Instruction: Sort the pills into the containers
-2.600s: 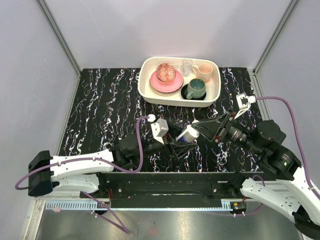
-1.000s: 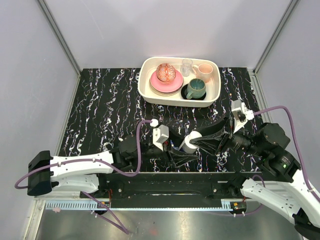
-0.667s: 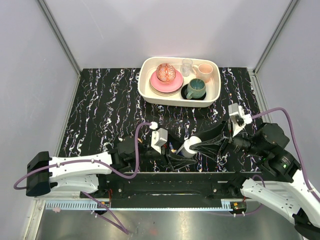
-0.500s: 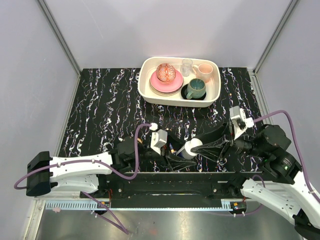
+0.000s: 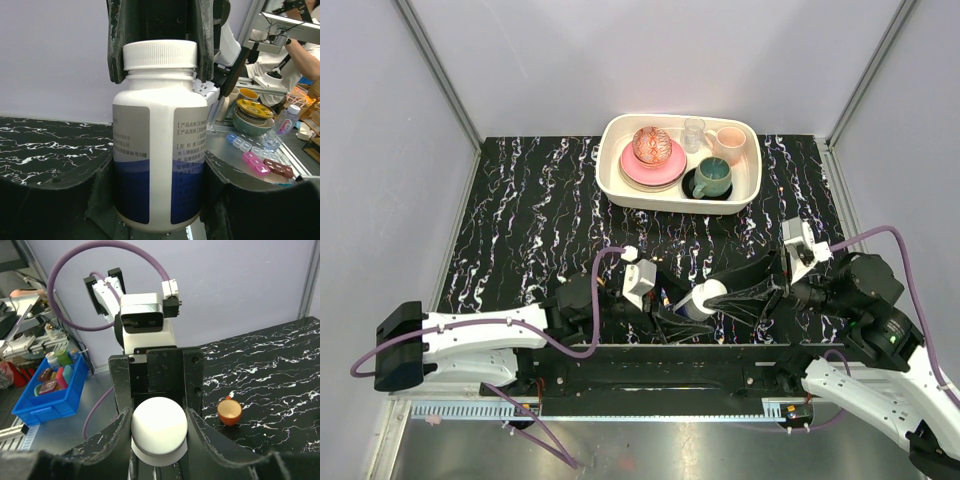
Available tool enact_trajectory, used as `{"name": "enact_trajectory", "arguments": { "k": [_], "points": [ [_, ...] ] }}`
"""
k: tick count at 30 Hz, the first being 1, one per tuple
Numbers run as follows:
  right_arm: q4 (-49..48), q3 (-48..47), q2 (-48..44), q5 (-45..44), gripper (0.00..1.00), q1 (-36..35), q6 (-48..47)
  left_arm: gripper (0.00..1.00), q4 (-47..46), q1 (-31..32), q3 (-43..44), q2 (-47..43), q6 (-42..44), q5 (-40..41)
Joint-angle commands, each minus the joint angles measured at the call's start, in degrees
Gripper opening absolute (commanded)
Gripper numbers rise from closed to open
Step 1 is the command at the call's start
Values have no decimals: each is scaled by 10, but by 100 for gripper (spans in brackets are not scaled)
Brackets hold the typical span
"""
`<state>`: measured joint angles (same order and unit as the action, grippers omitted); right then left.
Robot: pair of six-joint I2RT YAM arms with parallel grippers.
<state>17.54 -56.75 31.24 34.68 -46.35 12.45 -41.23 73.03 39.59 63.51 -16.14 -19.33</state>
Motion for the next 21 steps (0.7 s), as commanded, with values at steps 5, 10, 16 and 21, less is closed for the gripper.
{"name": "enact_trajectory", "arguments": {
  "k": [5,10,16,21],
  "points": [
    [50,23,33,-24,0,-8,50,0,-107,-12,36,10,5,109],
    [53,22,37,-38,0,-8,53,0,-87,-12,46,8,21,125],
    [79,10,48,-72,0,-8,52,0,-23,-12,54,-12,52,175],
    [89,12,59,-139,0,-8,71,0,8,-12,63,-22,101,244]
  ]
}}
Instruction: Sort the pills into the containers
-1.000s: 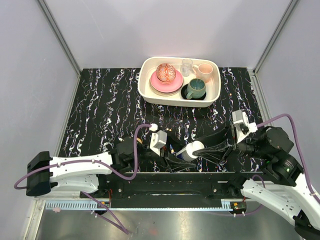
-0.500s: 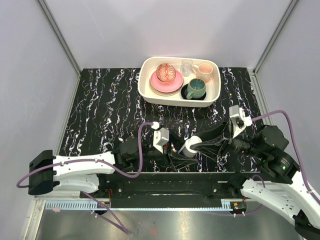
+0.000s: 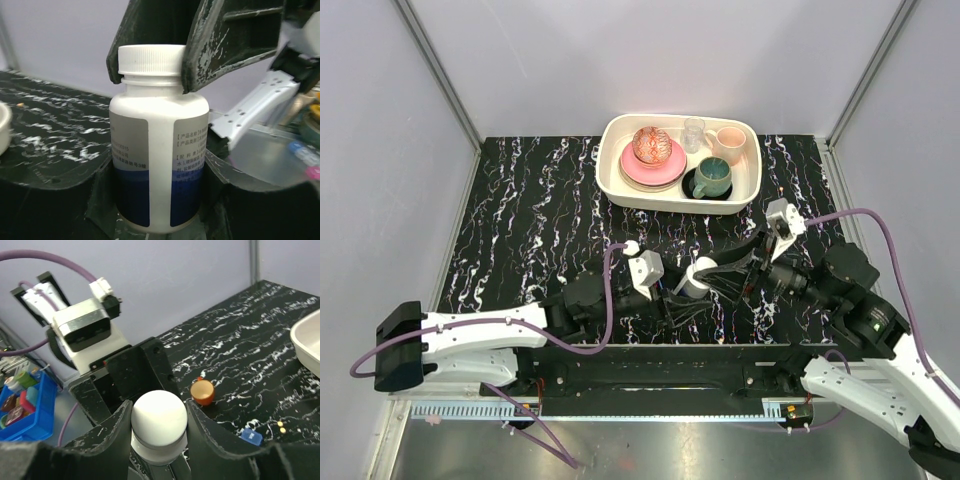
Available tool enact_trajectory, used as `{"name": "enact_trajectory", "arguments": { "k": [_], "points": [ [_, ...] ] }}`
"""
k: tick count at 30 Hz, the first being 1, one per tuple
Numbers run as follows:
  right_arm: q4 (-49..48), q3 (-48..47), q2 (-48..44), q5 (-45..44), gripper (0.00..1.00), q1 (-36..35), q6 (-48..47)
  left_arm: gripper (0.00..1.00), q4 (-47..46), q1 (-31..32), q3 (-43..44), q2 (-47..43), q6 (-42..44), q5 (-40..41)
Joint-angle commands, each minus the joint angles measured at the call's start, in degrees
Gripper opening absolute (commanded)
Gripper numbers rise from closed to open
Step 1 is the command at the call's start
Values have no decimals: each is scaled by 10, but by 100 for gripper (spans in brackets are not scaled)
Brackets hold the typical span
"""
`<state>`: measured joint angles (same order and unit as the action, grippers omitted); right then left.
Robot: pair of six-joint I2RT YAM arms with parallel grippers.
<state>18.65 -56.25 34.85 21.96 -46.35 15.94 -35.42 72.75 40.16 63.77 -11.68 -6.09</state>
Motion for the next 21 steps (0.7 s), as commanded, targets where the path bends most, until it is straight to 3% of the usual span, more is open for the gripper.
{"name": "enact_trajectory", "arguments": {
  "k": [1,10,18,21],
  "points": [
    [78,8,28,-41,0,-8,40,0,-37,-9,61,-22,67,138],
    [77,-12,72,-157,0,-8,92,0,-24,-9,103,2,154,256],
    [70,-40,115,-200,0,-8,131,0,-12,-9,151,31,184,296],
    [71,-50,123,-205,5,-8,130,0,-7,-9,157,41,181,298]
  ]
}}
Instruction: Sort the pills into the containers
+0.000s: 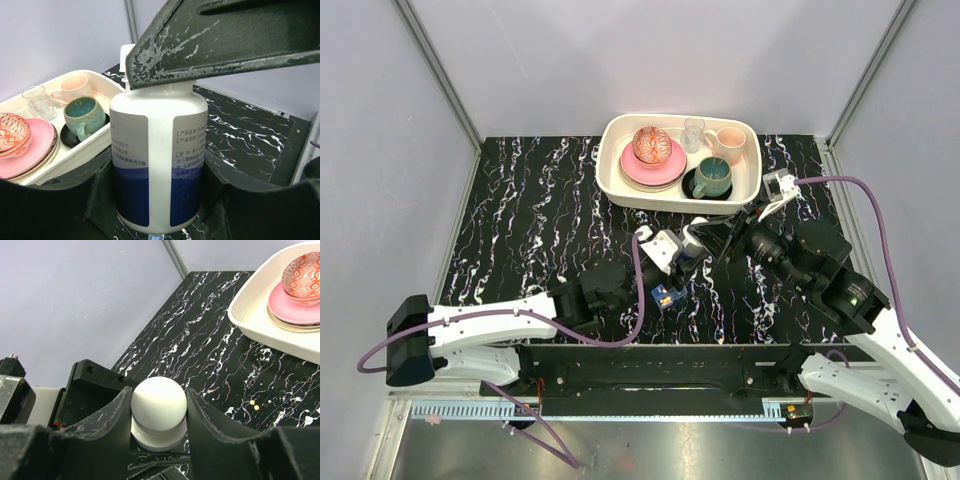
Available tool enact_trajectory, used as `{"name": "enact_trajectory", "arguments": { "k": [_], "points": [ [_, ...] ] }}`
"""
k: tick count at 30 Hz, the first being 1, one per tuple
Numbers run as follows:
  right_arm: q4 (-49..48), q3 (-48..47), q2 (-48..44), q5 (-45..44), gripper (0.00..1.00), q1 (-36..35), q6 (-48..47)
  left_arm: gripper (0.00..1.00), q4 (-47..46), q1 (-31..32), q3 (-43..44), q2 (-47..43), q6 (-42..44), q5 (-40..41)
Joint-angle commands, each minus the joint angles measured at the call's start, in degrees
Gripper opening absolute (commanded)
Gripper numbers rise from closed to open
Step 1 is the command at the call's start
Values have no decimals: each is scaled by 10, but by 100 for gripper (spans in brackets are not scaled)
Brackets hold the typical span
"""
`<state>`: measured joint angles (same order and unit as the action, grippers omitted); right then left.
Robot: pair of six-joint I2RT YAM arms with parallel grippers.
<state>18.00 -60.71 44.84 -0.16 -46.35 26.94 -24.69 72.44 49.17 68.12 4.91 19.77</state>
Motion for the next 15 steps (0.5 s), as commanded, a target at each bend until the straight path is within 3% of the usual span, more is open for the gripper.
{"name": "enact_trajectory", "arguments": {
  "k": [1,15],
  "points": [
    [77,-7,23,17,7,-8,18,0,-116,-6,66,-1,13,37],
    [61,-14,10,46,24,-8,-3,0,-136,-6,47,17,-17,26]
  ]
}}
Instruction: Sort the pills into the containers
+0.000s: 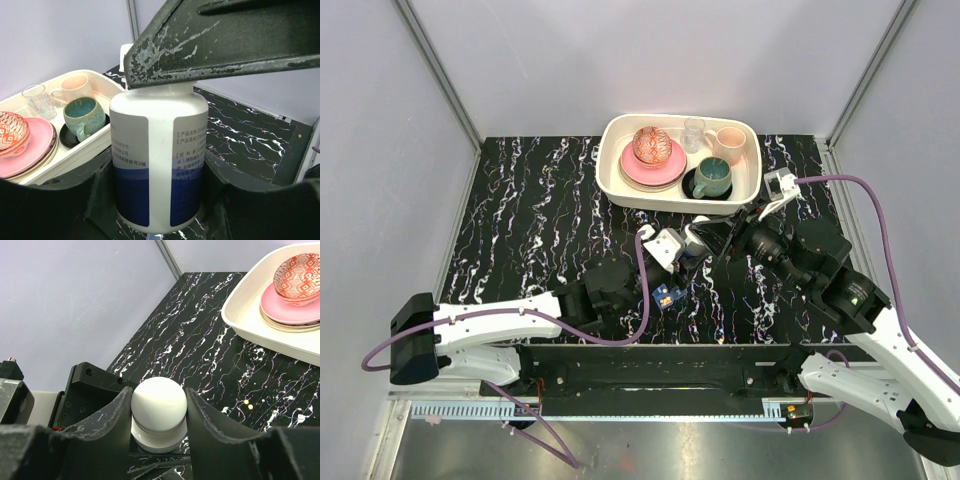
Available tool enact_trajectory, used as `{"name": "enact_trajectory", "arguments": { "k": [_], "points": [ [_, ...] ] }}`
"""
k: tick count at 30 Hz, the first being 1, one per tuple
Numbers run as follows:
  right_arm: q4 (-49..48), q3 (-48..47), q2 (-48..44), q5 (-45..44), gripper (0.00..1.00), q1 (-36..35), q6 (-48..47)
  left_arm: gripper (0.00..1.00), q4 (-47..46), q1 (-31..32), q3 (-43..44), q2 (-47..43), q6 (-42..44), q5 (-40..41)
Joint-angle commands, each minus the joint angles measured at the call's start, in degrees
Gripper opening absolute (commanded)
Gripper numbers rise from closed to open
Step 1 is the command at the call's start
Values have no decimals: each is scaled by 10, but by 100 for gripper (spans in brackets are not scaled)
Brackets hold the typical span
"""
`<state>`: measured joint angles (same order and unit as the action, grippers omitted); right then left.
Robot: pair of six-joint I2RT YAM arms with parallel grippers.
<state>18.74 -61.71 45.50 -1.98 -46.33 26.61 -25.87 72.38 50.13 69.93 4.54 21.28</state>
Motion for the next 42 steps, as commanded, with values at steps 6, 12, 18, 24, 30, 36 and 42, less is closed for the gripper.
{"name": "enact_trajectory", "arguments": {
  "k": [6,12,18,24,30,36,42],
  "points": [
    [53,-11,6,81,30,-9,-9,0,-134,-6,26,0,-21,10],
    [50,-17,2,88,36,-9,-17,0,-146,-6,16,3,-27,9],
    [44,-17,-6,99,43,-9,-28,0,-149,-6,14,7,-30,7],
    [42,-22,-8,108,51,-9,-39,0,-151,-6,10,8,-30,8],
    [43,-26,-8,116,56,-9,-47,0,-152,-6,8,10,-32,9],
    [42,-27,-16,120,57,-9,-52,0,-151,-6,8,13,-32,8],
    [45,-30,-25,124,58,-9,-65,0,-156,-6,3,15,-34,10]
  ]
}}
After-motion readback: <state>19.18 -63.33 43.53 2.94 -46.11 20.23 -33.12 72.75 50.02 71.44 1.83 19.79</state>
